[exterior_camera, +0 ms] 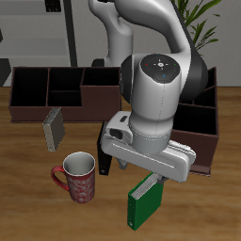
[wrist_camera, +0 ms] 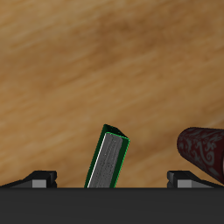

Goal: Place the green book into the back desk caddy's back compartment

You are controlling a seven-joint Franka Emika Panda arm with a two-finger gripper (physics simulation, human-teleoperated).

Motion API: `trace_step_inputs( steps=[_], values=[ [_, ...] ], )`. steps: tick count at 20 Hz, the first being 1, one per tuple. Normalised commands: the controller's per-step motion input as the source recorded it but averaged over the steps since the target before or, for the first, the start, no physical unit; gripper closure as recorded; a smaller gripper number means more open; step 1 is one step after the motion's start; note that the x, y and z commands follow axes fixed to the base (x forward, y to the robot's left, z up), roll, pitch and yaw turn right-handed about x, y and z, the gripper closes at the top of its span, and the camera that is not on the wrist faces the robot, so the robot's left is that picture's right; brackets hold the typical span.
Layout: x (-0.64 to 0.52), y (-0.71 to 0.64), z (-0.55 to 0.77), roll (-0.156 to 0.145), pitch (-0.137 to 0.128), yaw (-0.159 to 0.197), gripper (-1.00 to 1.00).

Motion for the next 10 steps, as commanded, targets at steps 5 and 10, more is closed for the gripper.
trace_step_inputs(
  steps=[5,10],
  values=[
    [-0.04,0.01,-0.19,0.019,-0.033,-0.05,-1.0],
    [-0.07,0.09,-0.25,0.001,-0.035,-0.011,-1.0]
  ],
)
